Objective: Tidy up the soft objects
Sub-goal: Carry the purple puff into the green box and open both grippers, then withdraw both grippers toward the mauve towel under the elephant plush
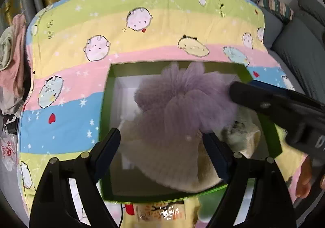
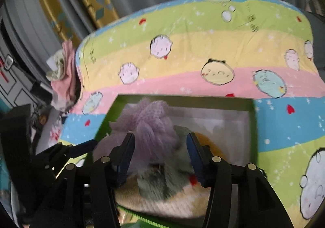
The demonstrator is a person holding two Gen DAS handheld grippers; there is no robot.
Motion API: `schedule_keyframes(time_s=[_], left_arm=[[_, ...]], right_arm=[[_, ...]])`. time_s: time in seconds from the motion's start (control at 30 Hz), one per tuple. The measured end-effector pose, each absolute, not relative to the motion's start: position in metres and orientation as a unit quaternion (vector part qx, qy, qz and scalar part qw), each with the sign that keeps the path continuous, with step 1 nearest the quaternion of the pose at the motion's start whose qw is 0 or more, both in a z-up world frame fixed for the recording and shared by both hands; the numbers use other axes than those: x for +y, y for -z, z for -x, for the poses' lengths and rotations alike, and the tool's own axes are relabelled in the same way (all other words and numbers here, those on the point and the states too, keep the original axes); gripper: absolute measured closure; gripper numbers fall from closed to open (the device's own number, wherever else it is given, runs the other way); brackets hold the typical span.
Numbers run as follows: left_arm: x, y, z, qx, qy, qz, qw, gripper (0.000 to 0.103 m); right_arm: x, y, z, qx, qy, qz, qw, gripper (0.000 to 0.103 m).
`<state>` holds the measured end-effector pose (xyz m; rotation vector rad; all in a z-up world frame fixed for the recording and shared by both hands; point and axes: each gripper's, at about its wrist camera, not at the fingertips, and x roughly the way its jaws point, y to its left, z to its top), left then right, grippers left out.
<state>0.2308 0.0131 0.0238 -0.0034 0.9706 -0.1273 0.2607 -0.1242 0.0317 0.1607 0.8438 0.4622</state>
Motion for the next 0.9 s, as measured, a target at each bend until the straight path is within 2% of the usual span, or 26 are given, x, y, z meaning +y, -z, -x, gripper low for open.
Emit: schedule_keyframes(time_s=[0.07,0.17,0.23,0.57,0.9], left_arm=[[0.019,-0.033,-0.224,0.459,0.060,0.013,0.886,0.015],[0.026,-0.045,-0.212,0.450,0.059,0.027,0.891,0.005],[0.031,-0.054,-0.199,0.438,0.054,0.034,0.897,0.002],[0.042,-0.072,-0.135,0.421,0.052,0.070,0.903,0.001],[0.036,-0.043,-0.065,0.429,0.075,0.096,0.895,0.001]], right_arm=[[-0.135,-0.039,-0.251,0.394,-0.224,-0.089,0.887,0.049],[-0.155,-0.050,-0.229,0.377,-0.223,-0.107,0.893,0.043],[-0.163,-0.053,-0.216,0.371,-0.224,-0.113,0.894,0.041],[-0.195,-0.051,-0.146,0.362,-0.207,-0.098,0.904,0.039],[-0.228,-0.030,-0.082,0.357,-0.188,-0.084,0.911,0.039]])
